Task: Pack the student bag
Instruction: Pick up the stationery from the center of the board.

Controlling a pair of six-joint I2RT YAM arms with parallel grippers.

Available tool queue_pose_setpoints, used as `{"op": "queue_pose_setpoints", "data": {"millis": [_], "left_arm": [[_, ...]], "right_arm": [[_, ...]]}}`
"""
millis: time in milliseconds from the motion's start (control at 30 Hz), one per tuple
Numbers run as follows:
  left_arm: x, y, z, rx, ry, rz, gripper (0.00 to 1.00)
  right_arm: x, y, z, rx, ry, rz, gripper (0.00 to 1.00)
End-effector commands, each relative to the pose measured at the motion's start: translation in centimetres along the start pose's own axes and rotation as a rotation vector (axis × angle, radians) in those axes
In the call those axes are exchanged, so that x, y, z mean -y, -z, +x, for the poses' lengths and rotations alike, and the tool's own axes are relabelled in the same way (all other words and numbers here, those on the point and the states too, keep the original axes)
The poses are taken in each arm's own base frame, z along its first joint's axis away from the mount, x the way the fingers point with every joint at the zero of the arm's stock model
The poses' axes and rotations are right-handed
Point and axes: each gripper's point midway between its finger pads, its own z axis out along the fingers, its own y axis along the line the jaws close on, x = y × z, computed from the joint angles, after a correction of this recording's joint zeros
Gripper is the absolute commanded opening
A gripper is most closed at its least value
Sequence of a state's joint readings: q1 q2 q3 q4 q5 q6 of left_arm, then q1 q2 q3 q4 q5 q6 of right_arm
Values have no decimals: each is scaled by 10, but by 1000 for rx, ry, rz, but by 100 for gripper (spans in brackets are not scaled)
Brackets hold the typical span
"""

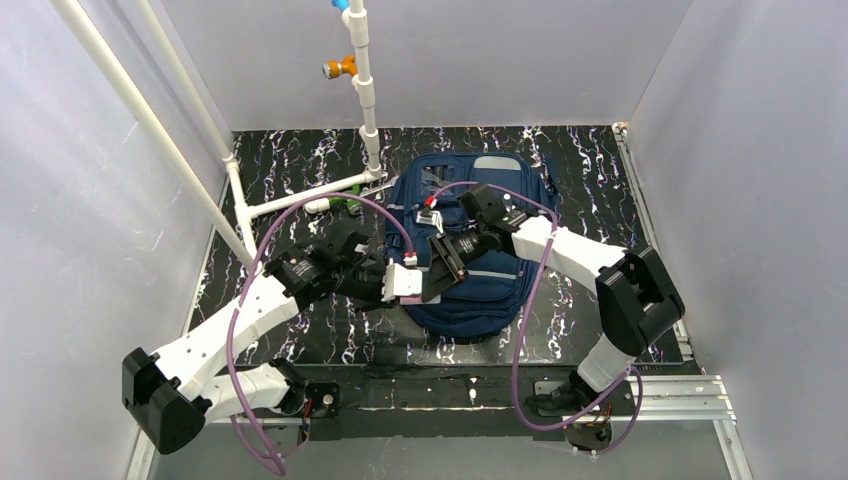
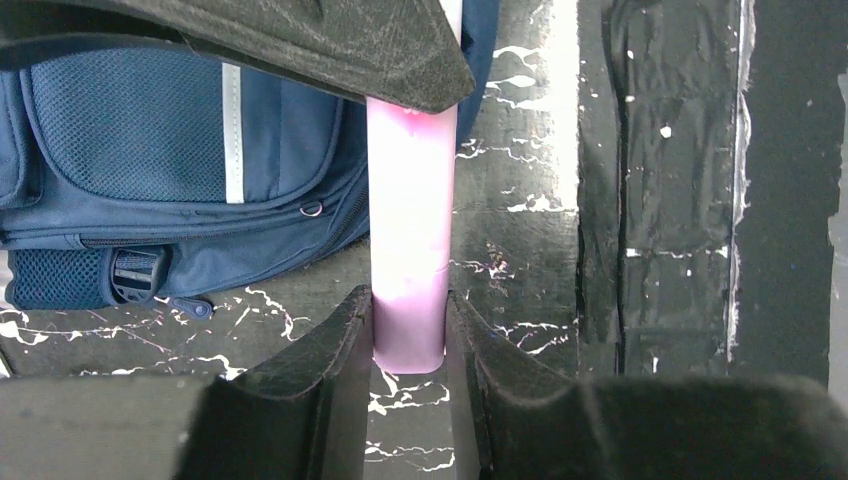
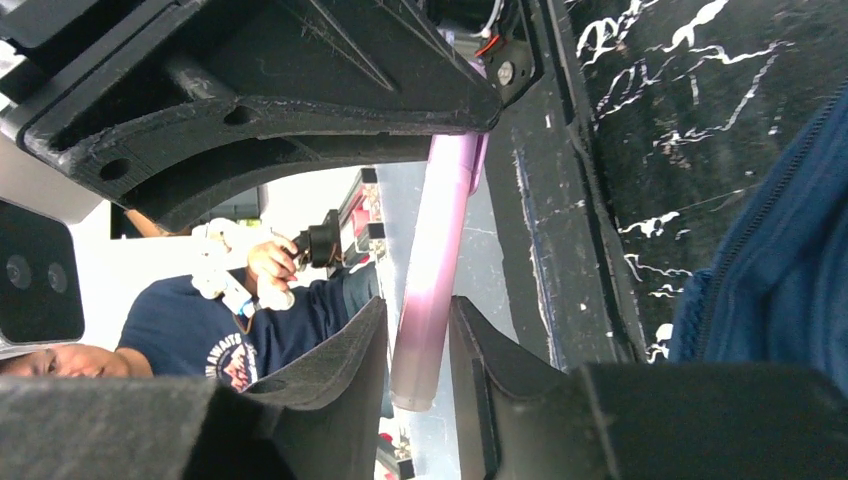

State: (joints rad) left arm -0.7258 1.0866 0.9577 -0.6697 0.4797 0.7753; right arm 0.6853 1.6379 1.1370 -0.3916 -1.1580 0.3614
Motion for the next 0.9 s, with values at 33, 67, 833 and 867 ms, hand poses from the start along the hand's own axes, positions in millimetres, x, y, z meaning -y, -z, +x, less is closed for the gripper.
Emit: {"op": "queue_pose_setpoints", "data": {"millis": [33,67,833,867], "left_arm": [[20,7,5,-11,-75,58,0],[21,7,6,-12,-80,62,0],[-171,37,-40,387,841,-608,97],[-179,36,-40,389,898,-604,95]], "right_arm": [[-11,-11,15,-62,37,-60,35],[-10,-11,16,-64,34,-59,35],[52,95,-76,872,-138,269,1],[55,100,-80,923,-162,275,1]]}}
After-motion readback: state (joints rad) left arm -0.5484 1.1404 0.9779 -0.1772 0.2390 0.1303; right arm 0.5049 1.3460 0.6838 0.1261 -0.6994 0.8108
